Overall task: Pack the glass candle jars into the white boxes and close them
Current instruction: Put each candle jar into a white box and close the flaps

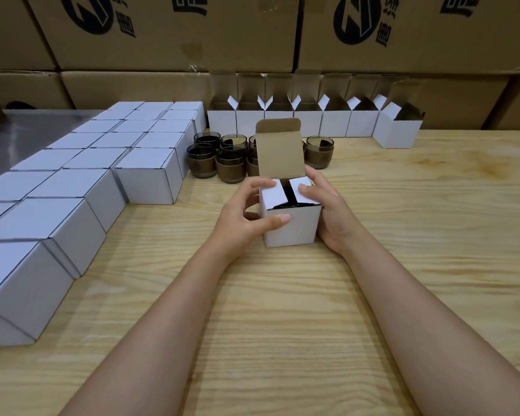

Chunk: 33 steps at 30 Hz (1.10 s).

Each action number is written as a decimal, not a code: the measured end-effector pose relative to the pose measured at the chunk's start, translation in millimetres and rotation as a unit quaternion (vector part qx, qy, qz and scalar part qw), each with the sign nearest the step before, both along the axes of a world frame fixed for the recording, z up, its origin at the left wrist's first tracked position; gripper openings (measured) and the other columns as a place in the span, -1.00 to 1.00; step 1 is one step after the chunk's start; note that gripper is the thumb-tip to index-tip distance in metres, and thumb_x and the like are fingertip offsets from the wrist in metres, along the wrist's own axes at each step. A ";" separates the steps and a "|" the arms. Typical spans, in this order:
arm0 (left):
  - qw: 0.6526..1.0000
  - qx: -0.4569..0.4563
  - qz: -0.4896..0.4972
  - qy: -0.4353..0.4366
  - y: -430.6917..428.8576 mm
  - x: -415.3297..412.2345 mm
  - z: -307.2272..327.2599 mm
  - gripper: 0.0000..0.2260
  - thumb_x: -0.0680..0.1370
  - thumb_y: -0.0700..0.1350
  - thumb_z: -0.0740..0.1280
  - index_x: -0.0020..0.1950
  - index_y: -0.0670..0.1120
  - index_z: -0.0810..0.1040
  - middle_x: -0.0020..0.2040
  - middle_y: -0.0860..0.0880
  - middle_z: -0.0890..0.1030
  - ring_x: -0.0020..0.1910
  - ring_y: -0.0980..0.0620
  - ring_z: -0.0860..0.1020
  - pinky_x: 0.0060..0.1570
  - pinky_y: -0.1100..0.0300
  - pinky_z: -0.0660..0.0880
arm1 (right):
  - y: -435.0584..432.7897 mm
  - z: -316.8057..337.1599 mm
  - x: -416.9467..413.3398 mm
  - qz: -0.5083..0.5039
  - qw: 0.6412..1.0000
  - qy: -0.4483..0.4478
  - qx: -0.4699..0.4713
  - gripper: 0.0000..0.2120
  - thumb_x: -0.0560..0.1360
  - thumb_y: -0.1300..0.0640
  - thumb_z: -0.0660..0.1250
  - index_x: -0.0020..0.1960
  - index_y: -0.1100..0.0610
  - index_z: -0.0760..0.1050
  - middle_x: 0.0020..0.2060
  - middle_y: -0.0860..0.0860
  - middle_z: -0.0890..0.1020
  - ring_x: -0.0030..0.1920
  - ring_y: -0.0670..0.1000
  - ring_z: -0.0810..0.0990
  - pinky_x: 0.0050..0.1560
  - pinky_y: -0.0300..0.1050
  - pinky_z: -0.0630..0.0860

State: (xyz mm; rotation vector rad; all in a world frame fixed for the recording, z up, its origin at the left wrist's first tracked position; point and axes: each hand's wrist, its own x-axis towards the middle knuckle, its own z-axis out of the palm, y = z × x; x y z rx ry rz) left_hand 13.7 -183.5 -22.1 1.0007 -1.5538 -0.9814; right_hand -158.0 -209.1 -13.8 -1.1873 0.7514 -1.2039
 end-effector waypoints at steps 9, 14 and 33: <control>1.000 0.006 0.003 0.007 -1.5 0.9 -0.1 -0.60 0.30 -0.05 0.50 0.09 0.13 0.52 0.21 0.09 0.57 0.22 0.16 0.52 0.00 0.25 0.51 | -0.9 -3.7 -0.4 -0.016 1.000 0.003 -0.010 -0.55 0.42 0.04 0.34 0.30 -0.11 0.40 0.10 0.10 0.62 0.01 0.08 0.64 -0.03 0.00 0.56; 1.000 0.006 -0.008 0.019 -1.6 1.9 1.4 -0.61 0.32 -0.10 0.49 0.12 0.08 0.55 0.21 0.06 0.58 0.23 0.11 0.53 0.02 0.20 0.55 | 4.5 -0.3 1.0 0.004 0.999 0.022 -0.050 -0.05 0.06 -0.37 0.54 0.31 0.02 0.36 0.13 0.12 0.59 0.09 0.08 0.61 0.05 0.01 0.59; 0.999 0.008 0.004 0.052 0.5 3.8 2.6 -0.51 0.36 -0.30 0.52 0.03 -0.01 0.27 0.14 -0.18 0.60 0.15 -0.11 0.58 0.12 -0.08 0.52 | 3.1 -2.3 1.0 -0.016 0.997 -0.012 -0.071 -0.87 0.41 0.14 0.34 -0.04 0.04 0.51 -0.12 -0.04 0.64 -0.13 -0.03 0.58 -0.10 -0.09 0.52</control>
